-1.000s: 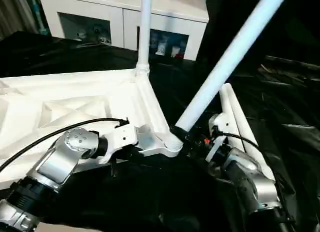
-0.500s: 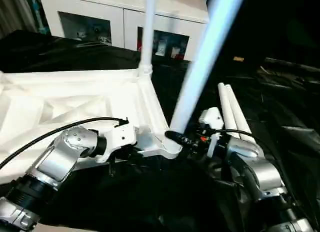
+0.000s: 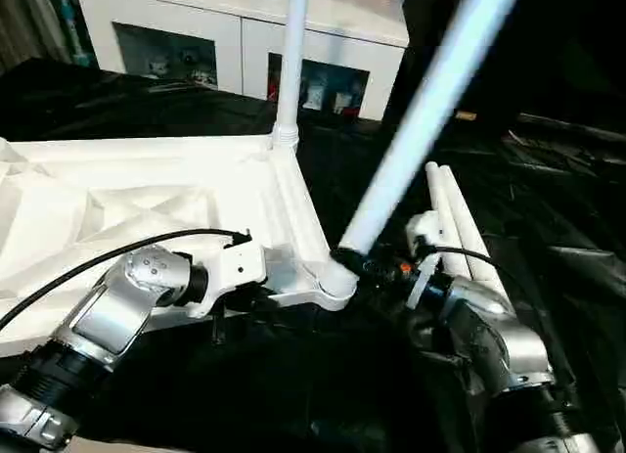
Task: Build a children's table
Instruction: Insert table leg to table base
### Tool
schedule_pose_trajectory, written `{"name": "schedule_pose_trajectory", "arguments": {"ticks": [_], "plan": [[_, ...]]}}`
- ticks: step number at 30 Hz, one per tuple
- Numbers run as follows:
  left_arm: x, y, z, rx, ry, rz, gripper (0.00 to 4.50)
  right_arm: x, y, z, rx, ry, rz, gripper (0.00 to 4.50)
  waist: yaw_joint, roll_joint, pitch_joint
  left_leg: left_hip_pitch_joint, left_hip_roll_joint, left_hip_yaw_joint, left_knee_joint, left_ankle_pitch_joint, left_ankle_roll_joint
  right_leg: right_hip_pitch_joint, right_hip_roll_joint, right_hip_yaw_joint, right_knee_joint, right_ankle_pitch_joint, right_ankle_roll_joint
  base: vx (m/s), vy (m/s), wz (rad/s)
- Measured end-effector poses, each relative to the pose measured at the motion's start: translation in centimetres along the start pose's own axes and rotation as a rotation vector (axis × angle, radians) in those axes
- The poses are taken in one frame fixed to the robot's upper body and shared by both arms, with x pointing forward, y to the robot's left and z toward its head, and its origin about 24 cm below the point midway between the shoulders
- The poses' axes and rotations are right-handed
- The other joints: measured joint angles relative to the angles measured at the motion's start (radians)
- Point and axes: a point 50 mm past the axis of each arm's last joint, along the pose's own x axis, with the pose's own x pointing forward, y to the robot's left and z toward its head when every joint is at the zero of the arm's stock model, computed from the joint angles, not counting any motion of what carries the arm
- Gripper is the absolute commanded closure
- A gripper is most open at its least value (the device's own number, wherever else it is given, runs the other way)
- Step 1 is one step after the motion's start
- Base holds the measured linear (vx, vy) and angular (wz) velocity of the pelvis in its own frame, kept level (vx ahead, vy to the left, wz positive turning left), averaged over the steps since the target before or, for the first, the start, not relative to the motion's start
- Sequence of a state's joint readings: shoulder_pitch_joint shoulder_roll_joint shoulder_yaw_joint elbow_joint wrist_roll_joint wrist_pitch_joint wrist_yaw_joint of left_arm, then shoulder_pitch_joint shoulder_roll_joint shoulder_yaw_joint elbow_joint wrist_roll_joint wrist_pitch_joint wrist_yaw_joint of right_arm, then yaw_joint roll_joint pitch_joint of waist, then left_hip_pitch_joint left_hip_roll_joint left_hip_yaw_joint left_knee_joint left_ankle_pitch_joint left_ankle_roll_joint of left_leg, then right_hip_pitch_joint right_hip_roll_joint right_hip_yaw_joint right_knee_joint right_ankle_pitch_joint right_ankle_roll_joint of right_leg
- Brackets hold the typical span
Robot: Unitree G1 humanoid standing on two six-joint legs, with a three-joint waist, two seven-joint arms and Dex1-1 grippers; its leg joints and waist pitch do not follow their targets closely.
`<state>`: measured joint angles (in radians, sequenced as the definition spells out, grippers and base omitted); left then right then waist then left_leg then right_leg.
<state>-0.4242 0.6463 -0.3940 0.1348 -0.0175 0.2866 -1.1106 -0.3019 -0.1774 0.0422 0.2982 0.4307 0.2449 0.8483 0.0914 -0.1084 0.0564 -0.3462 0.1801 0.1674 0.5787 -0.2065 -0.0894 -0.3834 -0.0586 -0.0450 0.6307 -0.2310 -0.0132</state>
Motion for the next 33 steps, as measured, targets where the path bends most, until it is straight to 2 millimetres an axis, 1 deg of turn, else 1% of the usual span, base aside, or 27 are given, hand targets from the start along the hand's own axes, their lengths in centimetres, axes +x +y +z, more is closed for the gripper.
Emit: {"name": "schedule_pose_trajectory", "arguments": {"ticks": [3,7,15,17,19,21,22,23,25,28,29,33], "plan": [[0.0,0.0,0.0,0.002,-0.004,0.001,4.50,-0.5,-0.1,-0.4,0.061,-0.041,-0.027,2.66,0.001,0.004,0.002,-0.001,0.000,0.000,0.000,0.000,0.000,0.000,0.000,0.000,0.000,0.000,0.000,0.000,0.000,0.00],[0.1,0.1,0.1,0.003,-0.007,0.000,4.50,-0.8,0.4,-1.0,0.072,-0.096,-0.064,2.66,0.005,0.010,0.006,-0.001,0.000,0.001,0.000,0.000,0.000,0.000,0.000,0.000,0.000,0.000,0.000,0.000,0.000,0.00],[0.2,0.3,0.1,-0.007,-0.012,0.005,4.50,-0.6,1.5,-2.0,-0.030,-0.150,-0.141,2.66,0.010,0.028,0.018,-0.001,0.000,0.001,-0.005,0.000,0.000,-0.001,0.000,0.000,-0.003,-0.003,0.005,0.000,0.000,0.00],[0.2,0.3,0.2,-0.007,-0.013,0.004,4.50,-0.5,1.7,-2.0,-0.045,-0.146,-0.138,2.66,0.010,0.031,0.020,-0.001,0.000,0.001,-0.006,0.000,0.000,-0.001,0.000,0.000,-0.004,-0.003,0.005,0.000,0.000,0.00],[0.2,0.3,0.2,-0.008,-0.012,0.001,4.50,-0.5,1.8,-2.0,-0.059,-0.140,-0.133,2.66,0.010,0.031,0.021,-0.001,0.000,0.001,-0.008,0.000,0.000,0.000,0.000,0.000,-0.005,-0.003,0.005,0.000,0.000,0.00],[0.2,0.3,0.2,-0.006,-0.013,-0.006,4.50,-0.5,1.9,-1.8,-0.089,-0.121,-0.118,2.66,0.011,0.032,0.021,-0.001,0.000,0.001,-0.010,0.000,0.000,0.000,0.000,0.000,-0.006,-0.003,0.005,0.000,0.000,0.00],[0.2,0.3,0.2,-0.006,-0.013,-0.008,4.50,-0.5,1.9,-1.7,-0.100,-0.112,-0.109,2.66,0.011,0.029,0.019,-0.001,0.000,0.002,-0.011,0.000,0.000,0.000,0.000,0.000,-0.006,-0.003,0.004,0.000,0.000,0.00],[0.2,0.3,0.2,-0.006,-0.013,-0.009,4.50,-0.5,1.8,-1.6,-0.107,-0.105,-0.103,2.66,0.011,0.029,0.019,-0.001,0.000,0.002,-0.011,0.000,0.000,0.000,0.000,0.000,-0.007,-0.003,0.004,0.000,0.000,0.00],[0.2,0.3,0.2,-0.002,-0.013,-0.012,4.50,-0.5,1.6,-1.2,-0.135,-0.071,-0.062,2.66,0.011,0.023,0.017,0.000,0.000,0.002,-0.013,0.000,0.000,0.000,0.000,0.000,-0.008,-0.002,0.004,0.000,0.000,0.00],[0.1,0.4,0.2,0.002,-0.011,-0.010,4.50,-0.5,1.1,-0.7,-0.154,-0.027,-0.014,2.66,0.011,0.018,0.018,0.001,0.000,0.002,-0.016,0.000,0.000,0.000,0.000,0.000,-0.008,-0.003,0.005,0.000,0.000,0.00],[0.1,0.4,0.2,0.003,-0.010,-0.009,4.50,-0.5,1.1,-0.6,-0.158,-0.021,-0.004,2.66,0.011,0.014,0.018,0.002,0.000,0.003,-0.017,0.000,0.000,0.000,0.000,0.000,-0.008,-0.003,0.005,0.000,0.000,0.00],[0.0,0.4,0.2,0.009,0.002,-0.009,4.50,-0.2,1.2,-0.3,-0.232,0.049,0.058,2.66,0.013,0.004,0.016,0.007,0.000,0.004,-0.023,0.000,0.000,0.002,0.000,0.000,-0.008,-0.003,0.005,0.000,0.000,0.00]]}}
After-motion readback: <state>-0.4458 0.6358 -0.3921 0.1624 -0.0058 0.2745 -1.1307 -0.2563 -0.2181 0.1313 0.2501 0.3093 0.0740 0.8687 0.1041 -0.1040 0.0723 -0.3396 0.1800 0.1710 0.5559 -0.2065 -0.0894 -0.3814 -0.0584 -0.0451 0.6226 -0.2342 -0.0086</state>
